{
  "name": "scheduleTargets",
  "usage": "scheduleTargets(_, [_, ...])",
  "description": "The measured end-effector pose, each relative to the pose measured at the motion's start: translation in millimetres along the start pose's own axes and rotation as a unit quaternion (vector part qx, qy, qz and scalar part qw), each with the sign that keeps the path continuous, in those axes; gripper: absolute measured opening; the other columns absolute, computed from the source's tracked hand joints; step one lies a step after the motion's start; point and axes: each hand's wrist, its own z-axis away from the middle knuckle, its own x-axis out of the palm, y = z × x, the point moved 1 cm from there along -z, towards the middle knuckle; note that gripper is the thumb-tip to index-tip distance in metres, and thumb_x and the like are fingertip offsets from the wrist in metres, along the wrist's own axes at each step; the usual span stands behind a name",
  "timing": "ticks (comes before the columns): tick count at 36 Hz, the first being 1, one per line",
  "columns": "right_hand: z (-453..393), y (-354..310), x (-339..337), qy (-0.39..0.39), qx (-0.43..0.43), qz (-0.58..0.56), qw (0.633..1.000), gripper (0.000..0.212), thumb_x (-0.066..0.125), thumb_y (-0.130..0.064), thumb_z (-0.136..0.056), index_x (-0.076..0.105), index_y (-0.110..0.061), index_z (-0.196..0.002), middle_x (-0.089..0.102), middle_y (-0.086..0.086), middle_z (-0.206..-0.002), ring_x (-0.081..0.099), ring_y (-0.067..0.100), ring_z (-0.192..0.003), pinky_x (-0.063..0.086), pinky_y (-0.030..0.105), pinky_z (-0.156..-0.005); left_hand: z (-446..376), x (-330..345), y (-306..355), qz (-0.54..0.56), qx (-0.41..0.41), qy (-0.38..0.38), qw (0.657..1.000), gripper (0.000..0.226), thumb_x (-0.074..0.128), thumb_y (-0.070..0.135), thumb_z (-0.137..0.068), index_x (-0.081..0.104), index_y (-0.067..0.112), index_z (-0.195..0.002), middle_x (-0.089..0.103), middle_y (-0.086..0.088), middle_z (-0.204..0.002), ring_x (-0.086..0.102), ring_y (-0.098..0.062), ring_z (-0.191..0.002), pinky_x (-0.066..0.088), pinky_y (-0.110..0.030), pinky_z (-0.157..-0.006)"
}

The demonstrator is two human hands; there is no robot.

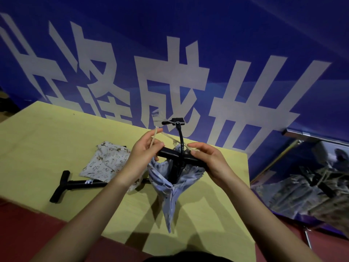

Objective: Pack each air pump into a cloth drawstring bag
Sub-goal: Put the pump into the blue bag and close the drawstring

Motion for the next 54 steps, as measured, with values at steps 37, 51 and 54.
scheduleTargets(37, [4, 23, 65, 0.138, -0.11, 0.061, 0.983, 0.02, 0.051, -0.013, -0.098, 0.064, -0.01, -0.083, 0.064, -0.003, -0.079, 0.058, 0.008, -0.077, 0.046, 0.021, -0.072, 0, 31, -1, 0.21, -0.19, 0.038, 0.958, 0.044, 0.036, 0.041, -0.096, 0.066, 0.009, -0.088, 0.069, -0.008, -0.075, 0.065, -0.023, -0.073, 0.05, -0.033, -0.069])
scheduleTargets(51, [-8, 33, 52, 0.15, 0.052, 0.105, 0.982, 0.033, 0.049, -0.035, -0.098, 0.062, -0.005, -0.101, 0.053, -0.001, -0.08, 0.051, 0.016, -0.077, 0.041, 0.032, -0.072, -20, 26, -12, 0.089, -0.173, 0.13, 0.972, 0.037, 0.045, 0.041, -0.099, 0.053, 0.016, -0.125, 0.063, -0.008, -0.112, 0.063, -0.02, -0.097, 0.05, -0.033, -0.08])
scheduleTargets(54, [-11, 31, 50, 0.074, 0.132, 0.123, 0.981, 0.057, 0.051, -0.053, -0.093, 0.064, 0.001, -0.104, 0.053, 0.001, -0.08, 0.051, 0.015, -0.072, 0.04, 0.03, -0.067, -22, 26, -16, 0.07, -0.168, 0.112, 0.977, 0.049, 0.041, 0.044, -0.1, 0.045, 0.017, -0.14, 0.055, -0.001, -0.131, 0.057, -0.016, -0.113, 0.049, -0.032, -0.09])
